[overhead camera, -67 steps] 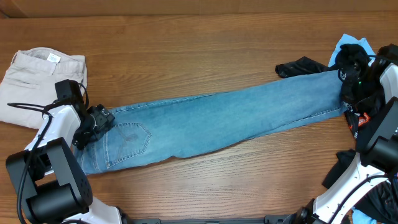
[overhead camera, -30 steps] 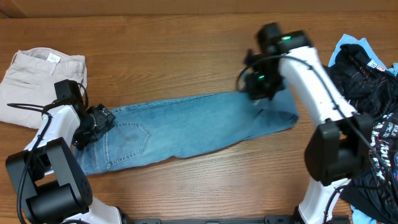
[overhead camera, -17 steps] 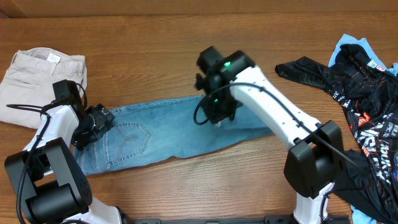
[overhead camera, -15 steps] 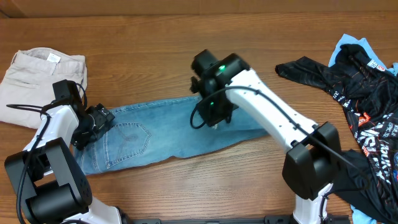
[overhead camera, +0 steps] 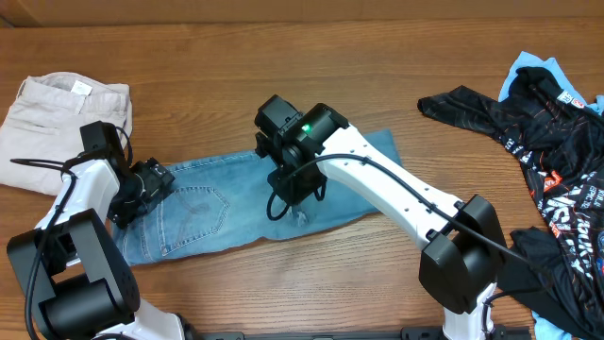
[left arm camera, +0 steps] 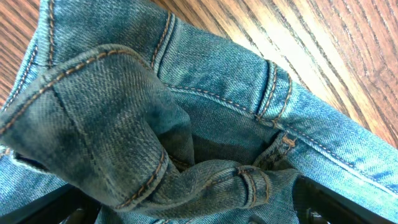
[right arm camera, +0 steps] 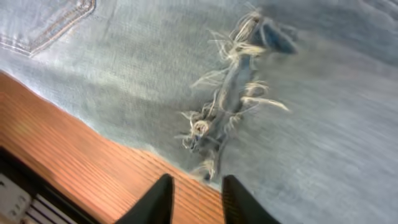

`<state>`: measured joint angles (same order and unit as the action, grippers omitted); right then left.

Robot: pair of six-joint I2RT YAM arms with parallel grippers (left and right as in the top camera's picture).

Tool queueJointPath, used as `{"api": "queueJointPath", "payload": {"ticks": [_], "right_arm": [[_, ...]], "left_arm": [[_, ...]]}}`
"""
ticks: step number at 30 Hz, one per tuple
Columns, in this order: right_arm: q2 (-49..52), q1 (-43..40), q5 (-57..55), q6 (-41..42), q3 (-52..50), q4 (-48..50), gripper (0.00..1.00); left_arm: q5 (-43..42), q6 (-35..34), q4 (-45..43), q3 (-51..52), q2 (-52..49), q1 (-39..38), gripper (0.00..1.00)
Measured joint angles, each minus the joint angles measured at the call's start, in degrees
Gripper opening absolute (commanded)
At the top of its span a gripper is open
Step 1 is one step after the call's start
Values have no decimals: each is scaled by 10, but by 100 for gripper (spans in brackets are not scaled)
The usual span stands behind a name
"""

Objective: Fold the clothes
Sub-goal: 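Carry the leg hems left over the jeans with the right gripper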

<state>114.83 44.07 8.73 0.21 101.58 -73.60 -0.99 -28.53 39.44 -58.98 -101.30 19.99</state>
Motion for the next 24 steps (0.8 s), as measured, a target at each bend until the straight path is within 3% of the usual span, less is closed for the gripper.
{"api": "queueJointPath", "payload": {"ticks": [6,19,24], "right_arm": [[0,-2,-2,-2,0,0,47],[10,-14,-14,-1,-19,25,61],[51,-4,-16,5,-44,42,61]], "left_arm": [[-1,0,4,0,0,0,100],[-5,0,12,-2,0,0,100],[-5,0,12,-2,0,0,100]]}}
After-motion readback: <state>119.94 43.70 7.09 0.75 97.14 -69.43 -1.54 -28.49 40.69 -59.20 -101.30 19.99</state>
